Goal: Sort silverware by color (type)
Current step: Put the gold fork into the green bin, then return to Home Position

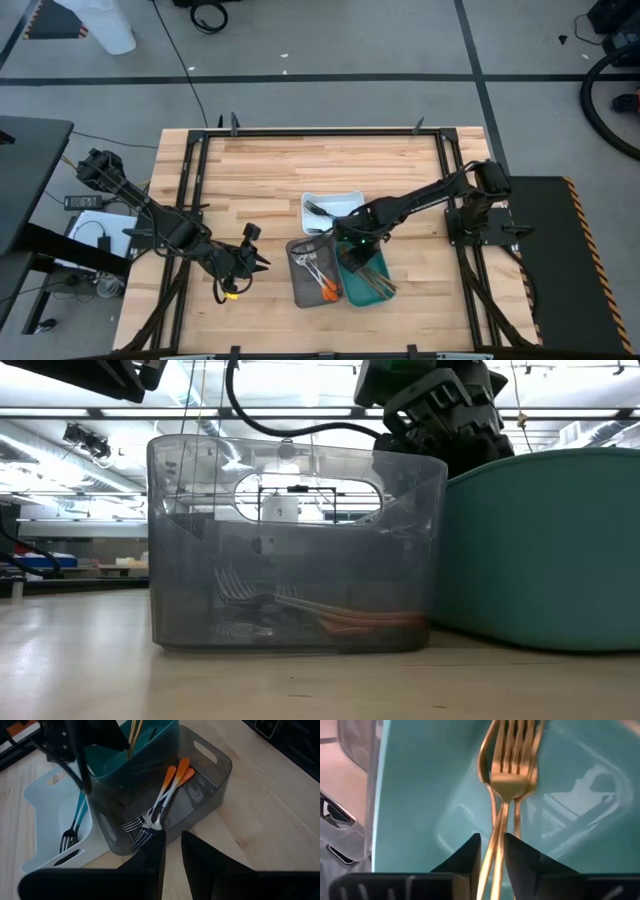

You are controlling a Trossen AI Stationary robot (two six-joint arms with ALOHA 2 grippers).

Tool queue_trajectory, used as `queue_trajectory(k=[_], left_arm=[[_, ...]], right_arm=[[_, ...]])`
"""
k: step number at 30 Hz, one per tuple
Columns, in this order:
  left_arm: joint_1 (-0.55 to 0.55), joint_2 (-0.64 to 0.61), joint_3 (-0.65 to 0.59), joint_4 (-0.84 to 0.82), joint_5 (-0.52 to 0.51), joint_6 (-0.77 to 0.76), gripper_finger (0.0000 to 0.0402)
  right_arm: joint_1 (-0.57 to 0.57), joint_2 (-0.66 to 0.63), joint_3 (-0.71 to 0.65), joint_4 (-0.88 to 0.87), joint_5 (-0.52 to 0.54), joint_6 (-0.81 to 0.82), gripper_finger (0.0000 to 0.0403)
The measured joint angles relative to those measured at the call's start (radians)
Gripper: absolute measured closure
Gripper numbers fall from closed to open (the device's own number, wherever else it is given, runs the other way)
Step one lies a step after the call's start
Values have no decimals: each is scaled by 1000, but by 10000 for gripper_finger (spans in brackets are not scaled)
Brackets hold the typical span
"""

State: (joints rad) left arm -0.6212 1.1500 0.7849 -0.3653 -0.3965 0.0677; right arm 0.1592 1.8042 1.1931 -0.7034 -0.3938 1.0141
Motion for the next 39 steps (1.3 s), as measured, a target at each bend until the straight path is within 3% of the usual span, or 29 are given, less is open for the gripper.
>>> queue_trajectory(k=[5, 10, 23, 28, 39], left_arm=[[0, 0, 0, -3, 0, -4, 334], [0, 0, 0, -26, 1, -5, 334], [16, -15, -60, 53, 28, 75, 334], [43, -91, -125, 96, 34, 75, 334], [122, -301, -320, 299, 56, 59, 334]], right_arm=[[-20, -34, 0, 1, -6, -21, 281], [-25, -98, 0, 0, 56, -102, 277], [-114, -196, -1, 39, 92, -339, 316], [-169, -225, -2, 40, 98, -424, 333], [-270, -375, -2, 83, 223, -592, 342]])
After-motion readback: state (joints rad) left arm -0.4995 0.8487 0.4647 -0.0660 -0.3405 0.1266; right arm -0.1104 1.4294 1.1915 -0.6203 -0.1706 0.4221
